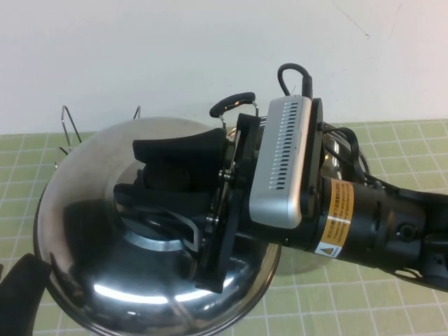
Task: Put pot lid on rack
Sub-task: Hand over the pot lid
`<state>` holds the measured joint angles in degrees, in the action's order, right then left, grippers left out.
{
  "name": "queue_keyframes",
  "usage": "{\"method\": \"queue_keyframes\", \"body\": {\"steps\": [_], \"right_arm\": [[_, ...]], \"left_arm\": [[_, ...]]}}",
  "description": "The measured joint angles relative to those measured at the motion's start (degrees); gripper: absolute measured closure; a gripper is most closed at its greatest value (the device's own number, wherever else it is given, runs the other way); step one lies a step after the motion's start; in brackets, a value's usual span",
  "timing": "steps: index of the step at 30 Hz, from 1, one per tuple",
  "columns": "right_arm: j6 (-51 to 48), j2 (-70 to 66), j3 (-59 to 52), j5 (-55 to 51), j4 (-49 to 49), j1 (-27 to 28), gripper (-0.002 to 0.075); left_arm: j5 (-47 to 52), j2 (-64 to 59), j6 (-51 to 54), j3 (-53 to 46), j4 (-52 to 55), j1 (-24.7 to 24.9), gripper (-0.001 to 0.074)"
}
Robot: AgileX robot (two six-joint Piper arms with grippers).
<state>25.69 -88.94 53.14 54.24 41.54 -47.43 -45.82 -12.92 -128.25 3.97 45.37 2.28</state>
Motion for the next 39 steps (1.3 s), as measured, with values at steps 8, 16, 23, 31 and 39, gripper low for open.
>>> {"method": "queue_keyframes", "body": {"steps": [8, 16, 23, 31, 39], "right_arm": [[-5.9, 0.0, 3.6, -4.4, -4.5, -0.4, 0.0391], [0.1, 0.0, 6.3, -5.0, -5.1, -0.4, 0.0392], [13.8, -2.8, 6.3, -1.1, 2.9, -1.0, 0.0392], [20.4, -7.3, 6.3, 5.2, 4.5, -1.4, 0.0392], [21.4, -7.8, 6.3, 5.2, 5.9, -1.7, 0.0392]], "left_arm": [[-0.2, 0.0, -1.3, 0.0, 1.8, 0.0, 0.0043], [0.6, 0.0, -1.3, 0.0, 3.7, 0.0, 0.0043], [1.9, 0.0, -1.3, 0.0, 4.4, 0.0, 0.0043], [1.2, 0.0, -1.2, 0.0, 5.8, 0.0, 0.0273], [-1.4, 0.0, -1.0, 0.0, 4.2, 0.0, 0.0665]]}}
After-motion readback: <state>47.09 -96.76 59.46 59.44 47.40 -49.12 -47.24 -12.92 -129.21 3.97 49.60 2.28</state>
